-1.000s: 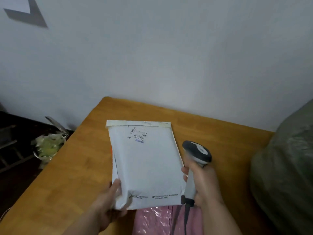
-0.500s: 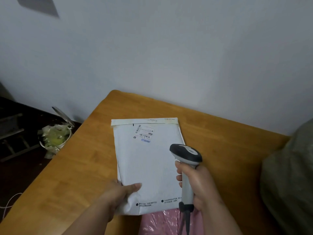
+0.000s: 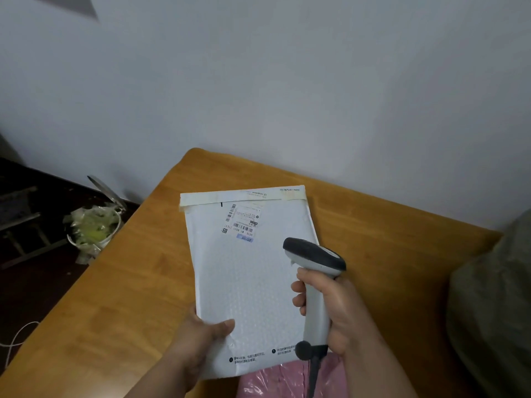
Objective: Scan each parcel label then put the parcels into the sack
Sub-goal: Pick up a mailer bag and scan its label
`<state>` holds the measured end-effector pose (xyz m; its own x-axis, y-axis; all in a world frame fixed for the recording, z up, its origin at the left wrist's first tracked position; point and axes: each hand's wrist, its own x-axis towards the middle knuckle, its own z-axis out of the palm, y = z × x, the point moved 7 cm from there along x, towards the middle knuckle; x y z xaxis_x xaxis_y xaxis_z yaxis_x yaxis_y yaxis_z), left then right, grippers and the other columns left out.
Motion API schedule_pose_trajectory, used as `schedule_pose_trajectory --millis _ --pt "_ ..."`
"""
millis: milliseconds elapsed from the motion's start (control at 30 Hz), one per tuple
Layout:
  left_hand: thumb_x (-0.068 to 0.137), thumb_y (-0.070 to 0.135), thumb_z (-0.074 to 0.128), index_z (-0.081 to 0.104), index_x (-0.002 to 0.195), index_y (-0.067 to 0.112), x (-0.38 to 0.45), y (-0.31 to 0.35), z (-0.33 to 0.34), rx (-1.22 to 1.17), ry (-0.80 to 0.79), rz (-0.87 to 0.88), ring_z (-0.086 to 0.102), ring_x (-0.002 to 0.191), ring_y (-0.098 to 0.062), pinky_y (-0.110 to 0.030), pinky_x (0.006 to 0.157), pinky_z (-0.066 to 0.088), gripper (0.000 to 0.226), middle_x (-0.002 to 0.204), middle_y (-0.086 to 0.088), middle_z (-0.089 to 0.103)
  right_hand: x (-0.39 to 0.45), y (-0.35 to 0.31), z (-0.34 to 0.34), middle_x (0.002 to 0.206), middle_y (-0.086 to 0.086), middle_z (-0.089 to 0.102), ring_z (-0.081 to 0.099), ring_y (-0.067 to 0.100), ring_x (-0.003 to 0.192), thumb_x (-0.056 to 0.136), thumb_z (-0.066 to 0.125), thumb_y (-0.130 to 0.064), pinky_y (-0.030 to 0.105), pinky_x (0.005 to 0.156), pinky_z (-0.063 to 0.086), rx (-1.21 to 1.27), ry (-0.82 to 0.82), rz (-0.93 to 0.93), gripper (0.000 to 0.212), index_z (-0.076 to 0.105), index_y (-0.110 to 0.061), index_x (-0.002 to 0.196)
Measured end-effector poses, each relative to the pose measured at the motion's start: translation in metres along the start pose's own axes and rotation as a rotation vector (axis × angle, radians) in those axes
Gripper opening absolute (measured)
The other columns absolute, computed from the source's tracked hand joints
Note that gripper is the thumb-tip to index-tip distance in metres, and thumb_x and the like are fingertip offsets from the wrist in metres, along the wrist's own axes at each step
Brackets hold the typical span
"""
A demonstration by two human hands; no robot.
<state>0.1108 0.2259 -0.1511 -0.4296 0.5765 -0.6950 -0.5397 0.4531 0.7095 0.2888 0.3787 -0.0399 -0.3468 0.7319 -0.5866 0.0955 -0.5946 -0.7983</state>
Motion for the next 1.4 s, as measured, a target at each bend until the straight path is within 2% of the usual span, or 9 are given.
schedule_pose_trajectory --millis 167,367,500,600,800,900,1033,1200,1400 --pt "0.073 -0.005 0.082 0.054 0.124 0.016 -0.002 0.003 0.002 -0.019 0.017 0.02 0.069 0.095 -0.043 -0.061 0.076 0.058 0.062 0.11 -0.017 0.071 -0.01 -0.016 0.014 0.078 0.014 0.071 0.065 0.018 0.06 0.086 0.074 -0.014 0.027 0.052 0.051 0.07 -0.109 -0.03 0.013 0.073 -0.006 0.096" --pt "0.07 -0.006 0.082 0.057 0.12 0.015 -0.004 0.003 0.011 -0.04 0.005 0.053 0.072 0.09 -0.039 -0.055 0.071 0.06 0.06 0.102 -0.013 0.075 -0.02 -0.026 0.014 0.076 0.013 0.069 0.063 0.016 0.058 0.082 0.075 -0.015 0.027 0.051 0.051 0.143 -0.113 -0.048 0.013 0.072 -0.007 0.093" --pt "0.069 -0.008 0.082 0.058 0.116 0.017 -0.005 0.001 0.011 -0.051 0.017 0.071 0.073 0.088 -0.038 -0.056 0.073 0.06 0.058 0.101 -0.013 0.076 -0.029 -0.029 0.011 0.074 0.013 0.068 0.062 0.016 0.057 0.065 0.079 -0.024 0.027 0.051 0.051 0.148 -0.116 -0.056 0.029 0.072 -0.008 0.088" --pt "0.068 -0.006 0.084 0.058 0.114 0.018 -0.008 0.001 0.01 -0.049 0.033 0.093 0.074 0.085 -0.035 -0.048 0.067 0.061 0.058 0.096 -0.009 0.077 -0.036 -0.031 0.01 0.073 0.013 0.067 0.061 0.016 0.057 0.062 0.08 -0.027 0.027 0.05 0.051 0.142 -0.112 -0.056 0.031 0.072 -0.008 0.086" --pt "0.067 -0.005 0.085 0.058 0.114 0.02 -0.014 0.003 0.011 -0.032 0.051 0.128 0.073 0.089 -0.035 -0.049 0.072 0.061 0.059 0.1 -0.01 0.076 -0.045 -0.033 0.008 0.073 0.013 0.067 0.061 0.017 0.056 0.082 0.074 -0.016 0.027 0.051 0.05 0.118 -0.102 -0.055 0.008 0.072 -0.008 0.084" --pt "0.068 -0.004 0.085 0.059 0.11 0.023 -0.016 0.007 0.011 -0.018 0.052 0.151 0.073 0.088 -0.033 -0.046 0.069 0.061 0.057 0.097 -0.006 0.077 -0.049 -0.035 0.007 0.073 0.013 0.067 0.061 0.016 0.056 0.083 0.073 -0.015 0.027 0.051 0.05 0.106 -0.093 -0.06 0.009 0.071 -0.007 0.085" --pt "0.068 -0.005 0.085 0.058 0.113 0.021 -0.018 0.008 0.011 -0.012 0.061 0.178 0.072 0.092 -0.035 -0.052 0.079 0.06 0.059 0.101 -0.009 0.075 -0.053 -0.035 0.008 0.071 0.012 0.067 0.06 0.016 0.055 0.084 0.072 -0.015 0.027 0.051 0.049 0.099 -0.092 -0.051 0.009 0.07 -0.006 0.086" --pt "0.069 -0.004 0.085 0.057 0.117 0.021 -0.021 0.007 0.01 -0.01 0.058 0.184 0.071 0.094 -0.036 -0.056 0.083 0.058 0.061 0.105 -0.01 0.074 -0.058 -0.035 0.008 0.069 0.012 0.065 0.058 0.016 0.054 0.087 0.069 -0.012 0.028 0.053 0.046 0.101 -0.092 -0.061 0.008 0.067 -0.004 0.086" --pt "0.07 -0.003 0.084 0.057 0.109 0.024 -0.025 0.006 0.01 -0.01 0.057 0.194 0.071 0.091 -0.033 -0.047 0.075 0.06 0.055 0.101 -0.007 0.074 -0.06 -0.035 0.005 0.07 0.012 0.065 0.059 0.016 0.055 0.087 0.07 -0.012 0.029 0.055 0.047 0.092 -0.095 -0.072 0.008 0.069 -0.005 0.087"
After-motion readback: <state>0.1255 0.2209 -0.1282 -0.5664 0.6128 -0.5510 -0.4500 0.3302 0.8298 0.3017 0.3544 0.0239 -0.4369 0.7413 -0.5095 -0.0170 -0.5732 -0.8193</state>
